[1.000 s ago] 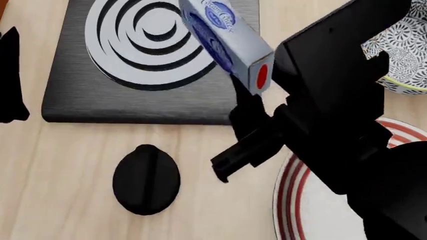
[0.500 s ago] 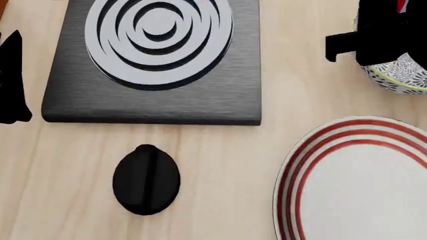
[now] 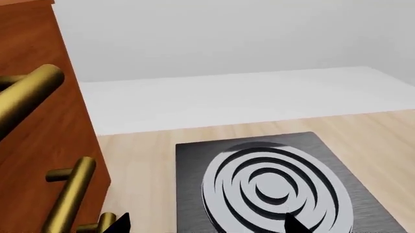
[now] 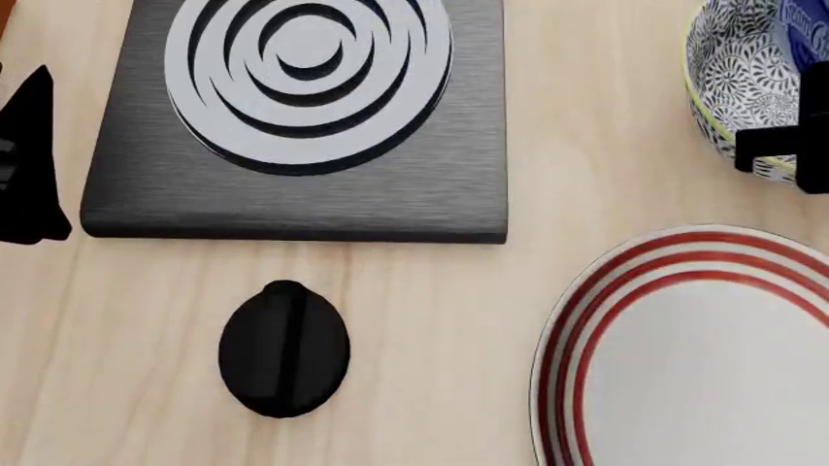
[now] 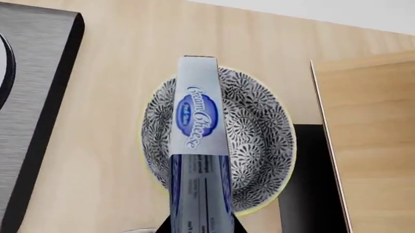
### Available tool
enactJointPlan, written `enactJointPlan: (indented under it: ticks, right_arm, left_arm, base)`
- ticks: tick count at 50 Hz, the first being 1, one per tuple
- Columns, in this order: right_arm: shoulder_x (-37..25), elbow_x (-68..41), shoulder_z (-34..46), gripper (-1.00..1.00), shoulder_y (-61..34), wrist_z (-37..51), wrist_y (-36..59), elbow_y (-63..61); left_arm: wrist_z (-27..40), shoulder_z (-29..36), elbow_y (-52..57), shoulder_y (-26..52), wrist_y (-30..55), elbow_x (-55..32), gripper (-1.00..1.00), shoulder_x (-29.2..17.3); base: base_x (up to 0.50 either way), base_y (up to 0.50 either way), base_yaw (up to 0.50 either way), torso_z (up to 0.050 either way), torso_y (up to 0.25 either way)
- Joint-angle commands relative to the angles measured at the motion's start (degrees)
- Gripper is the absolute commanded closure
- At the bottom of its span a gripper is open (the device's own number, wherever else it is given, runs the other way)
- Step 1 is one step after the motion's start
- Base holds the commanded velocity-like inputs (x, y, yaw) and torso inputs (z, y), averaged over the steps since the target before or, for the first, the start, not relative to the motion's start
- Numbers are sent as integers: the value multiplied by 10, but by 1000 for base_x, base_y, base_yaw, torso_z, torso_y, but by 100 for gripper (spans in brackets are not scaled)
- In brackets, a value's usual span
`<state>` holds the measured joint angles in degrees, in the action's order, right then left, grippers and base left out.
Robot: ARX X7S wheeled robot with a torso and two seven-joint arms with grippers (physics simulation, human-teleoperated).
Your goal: Pick up the cream cheese and put it in the bowl.
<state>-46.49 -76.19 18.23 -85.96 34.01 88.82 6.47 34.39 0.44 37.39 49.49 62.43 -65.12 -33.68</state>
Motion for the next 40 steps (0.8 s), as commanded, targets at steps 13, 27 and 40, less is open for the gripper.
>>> enactJointPlan:
  ticks: [13,27,40]
  right_arm:
    - [-12,-33,92,100,-33,38,-11,20]
    - [-9,-36,121,100,-64,61,-27,37]
    - [20,41,192,100,-83,-14,-75,104]
  left_arm:
    - [12,2,6,1,3,-10,-100,-6]
    - [2,4,-1,-9,-9,-1,-100,-10]
    - [-10,13,-13,-17,-22,17,-100,-11]
  base:
    - [0,0,0,0,0]
    - [0,0,0,0,1]
    - [0,0,0,0,1]
